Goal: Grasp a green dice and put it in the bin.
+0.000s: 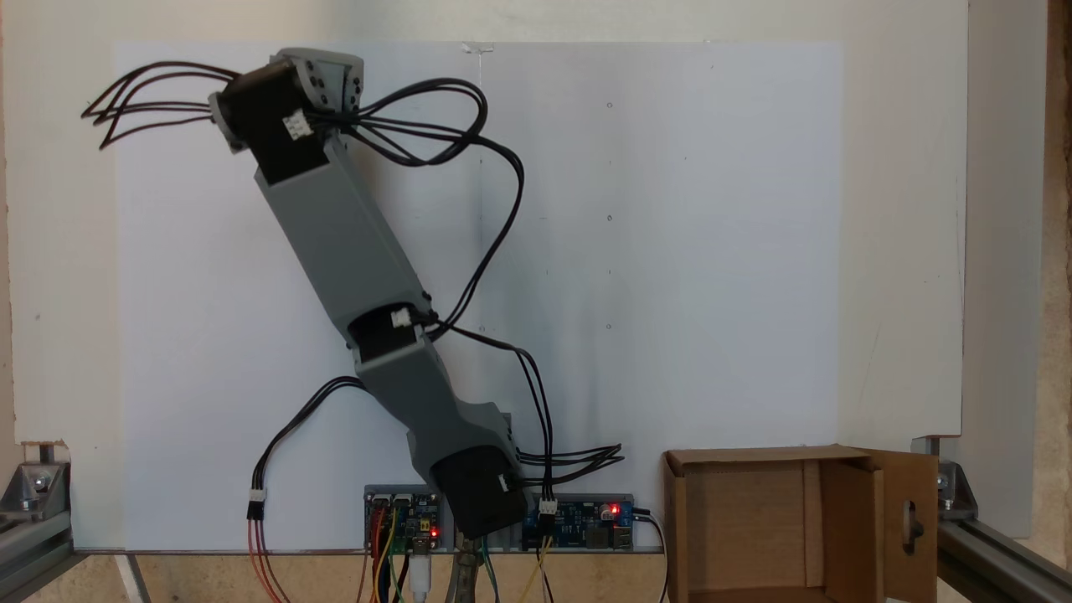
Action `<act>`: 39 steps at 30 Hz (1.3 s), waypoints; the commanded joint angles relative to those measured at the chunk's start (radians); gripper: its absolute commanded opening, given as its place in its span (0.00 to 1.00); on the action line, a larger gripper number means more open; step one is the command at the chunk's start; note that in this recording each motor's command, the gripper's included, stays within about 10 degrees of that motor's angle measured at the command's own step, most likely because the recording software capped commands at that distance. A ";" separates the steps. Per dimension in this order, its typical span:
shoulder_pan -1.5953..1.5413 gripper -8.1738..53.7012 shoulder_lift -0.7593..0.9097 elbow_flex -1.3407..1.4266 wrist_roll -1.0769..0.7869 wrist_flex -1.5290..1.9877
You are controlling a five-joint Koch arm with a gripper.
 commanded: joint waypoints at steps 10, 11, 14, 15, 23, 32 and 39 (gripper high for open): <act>0.209 0.33 0.486 0.509 -0.170 -0.158; 0.249 0.33 0.514 0.545 -0.199 -0.175; 0.379 0.33 0.584 0.617 -0.285 -0.202; 0.422 0.33 0.606 0.629 -0.316 -0.202; 0.813 0.33 0.759 0.733 -0.538 -0.190; 1.365 0.33 0.845 0.752 -0.801 -0.164; 1.715 0.33 0.856 0.752 -0.951 -0.166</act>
